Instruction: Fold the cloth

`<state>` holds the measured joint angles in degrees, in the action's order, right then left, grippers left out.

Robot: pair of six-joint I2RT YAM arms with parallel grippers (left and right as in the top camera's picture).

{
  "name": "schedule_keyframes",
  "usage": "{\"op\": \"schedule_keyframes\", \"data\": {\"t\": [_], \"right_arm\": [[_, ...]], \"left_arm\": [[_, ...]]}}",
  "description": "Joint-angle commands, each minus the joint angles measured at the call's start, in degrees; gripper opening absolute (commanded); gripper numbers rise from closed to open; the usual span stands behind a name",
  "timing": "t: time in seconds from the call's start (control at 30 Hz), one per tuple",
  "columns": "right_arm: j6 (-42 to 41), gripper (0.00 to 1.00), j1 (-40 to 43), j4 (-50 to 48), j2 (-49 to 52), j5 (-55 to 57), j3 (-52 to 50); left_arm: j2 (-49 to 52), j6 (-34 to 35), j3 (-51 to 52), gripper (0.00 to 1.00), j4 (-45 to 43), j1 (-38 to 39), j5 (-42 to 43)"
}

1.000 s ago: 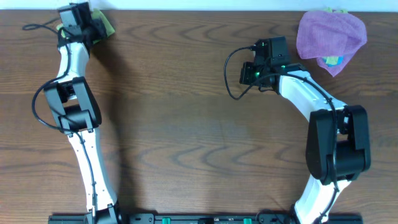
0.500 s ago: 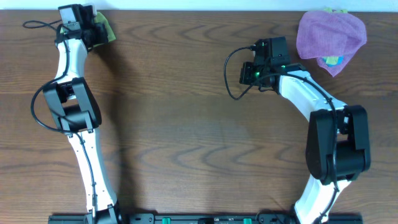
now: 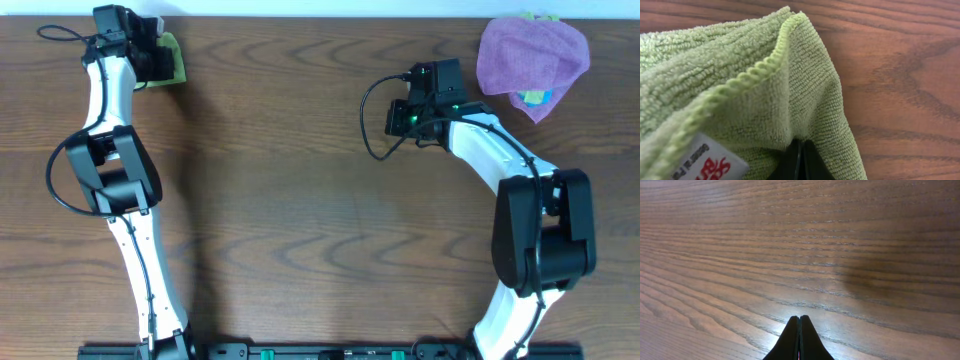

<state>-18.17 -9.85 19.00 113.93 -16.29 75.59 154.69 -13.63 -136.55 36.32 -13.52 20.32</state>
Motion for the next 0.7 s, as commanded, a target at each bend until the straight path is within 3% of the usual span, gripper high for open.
{"op": "schedule_keyframes", "data": {"t": [0.0,0.4,0.67], "right_arm": [[1.11,0.02,0.57,-0.13,-1.2,-0.44,0.87],[2.01,0.02,0.57,-0.17,-1.2,-0.39,0.87],[2.01,0.02,0.57,-0.35,-1.2,0.2,0.87]], "left_arm": [[4.96,-1.92,3.41,0.05,3.87,0.26,-7.82],[4.94,-17.44,3.32,0.06,0.7,3.78,-25.31],[4.94,-16.72,3.32,0.05,4.83,3.91,-26.64]]}}
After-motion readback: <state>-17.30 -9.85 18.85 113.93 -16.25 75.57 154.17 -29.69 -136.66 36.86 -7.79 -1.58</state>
